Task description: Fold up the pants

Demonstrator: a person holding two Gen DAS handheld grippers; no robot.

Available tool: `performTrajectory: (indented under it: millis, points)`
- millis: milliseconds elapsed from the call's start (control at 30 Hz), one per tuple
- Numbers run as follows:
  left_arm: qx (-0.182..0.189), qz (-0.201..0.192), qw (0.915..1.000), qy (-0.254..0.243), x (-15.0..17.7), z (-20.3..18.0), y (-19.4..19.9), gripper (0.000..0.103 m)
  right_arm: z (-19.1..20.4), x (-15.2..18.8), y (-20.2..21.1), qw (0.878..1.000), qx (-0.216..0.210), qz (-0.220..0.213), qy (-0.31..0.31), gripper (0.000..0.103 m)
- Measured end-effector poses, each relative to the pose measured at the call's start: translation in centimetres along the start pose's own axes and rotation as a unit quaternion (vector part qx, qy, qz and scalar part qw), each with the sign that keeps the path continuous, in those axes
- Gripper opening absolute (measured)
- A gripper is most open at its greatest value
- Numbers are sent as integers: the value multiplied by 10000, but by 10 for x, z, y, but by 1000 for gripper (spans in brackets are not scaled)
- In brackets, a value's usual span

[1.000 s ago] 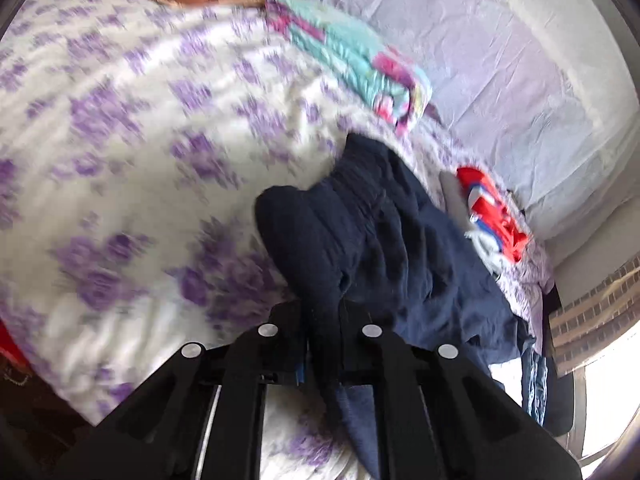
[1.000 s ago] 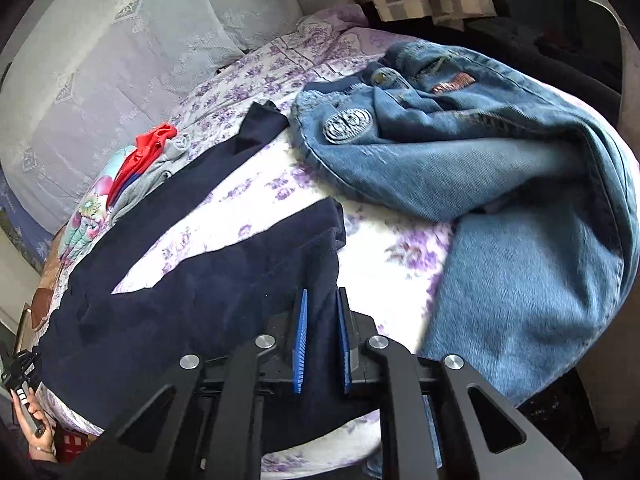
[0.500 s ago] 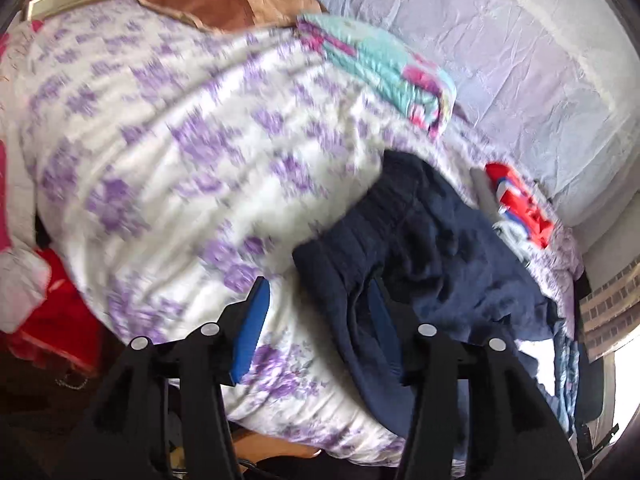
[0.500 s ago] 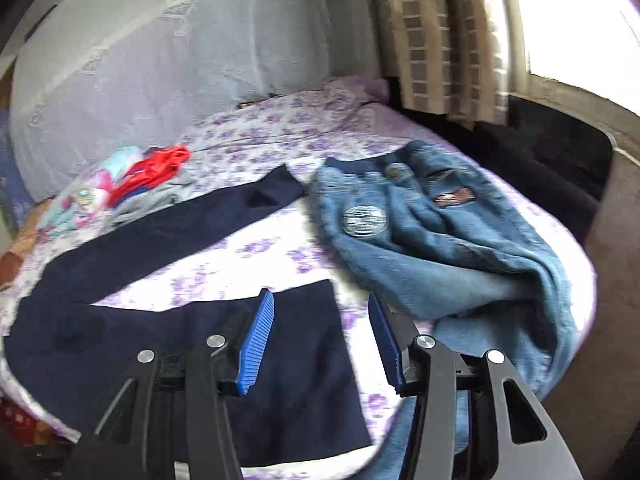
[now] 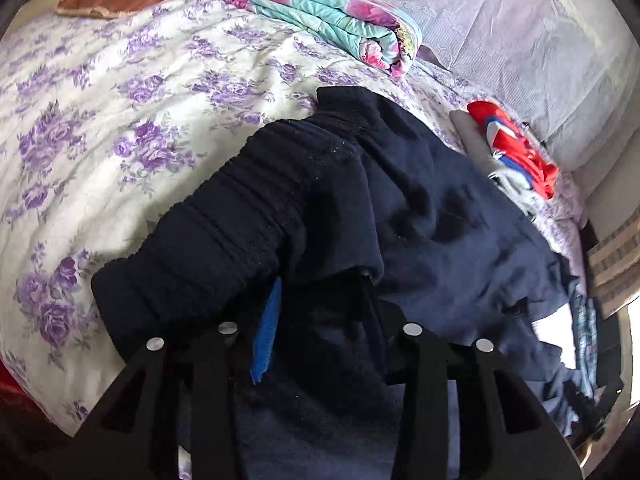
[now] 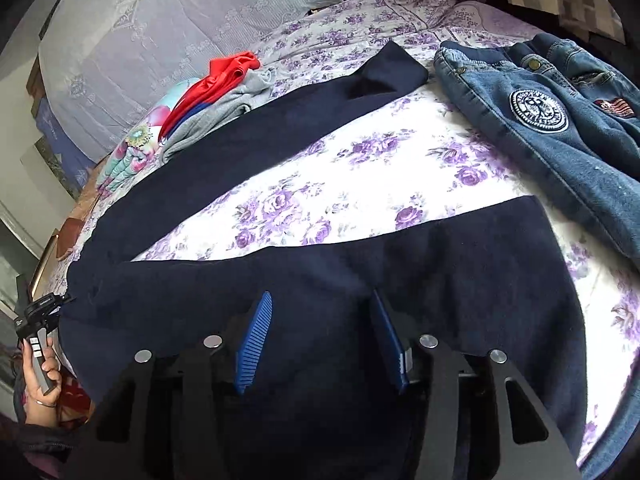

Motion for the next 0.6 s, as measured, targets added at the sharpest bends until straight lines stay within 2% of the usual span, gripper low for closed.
performTrajectory:
  millis: [67,100,200,233,300,433,500,600]
  points:
    - [35,-29,9998,-182,-9,-6,14,47,24,-19,6,9993,-167,-87,325,64]
    - [-4,-166,9994,-289,-16,-12,22,58,42,-33,7,9978,-320,-113,563,65]
    - [12,-545,9978,-379,-53,-26,41,78,100,-78,-7,9888,-625,-60,1352,80]
    - [0,-574,9978,-321,-69,-27,41,83,118,-93,-20,9851,-706,68,1566,81]
    - [33,-350,9991,-242,-94,-31,29,85,146,-121,-54,9773,-830,376,1913,81]
    - [-103,459,9989,-66,-147,-38,-31,85,184,-161,-132,9620,-856,1000,2391,81]
    - [-231,898,9956,-117,-159,-39,-62,85,198,-175,-170,9524,-909,1281,2612,80]
    - [-526,1210,9909,-282,-165,-43,-97,85,214,-187,-212,9380,-955,1499,2975,80]
Point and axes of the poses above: each gripper's, at about its wrist camera, not at the fingertips, and y roughly against the way its jaws point, z to its left, x to its underside, the point moved 6 cm from there along -y, roughly the way its jaws point, and after that the axes turned 15 degrees about -x, right-handed, at the moved point
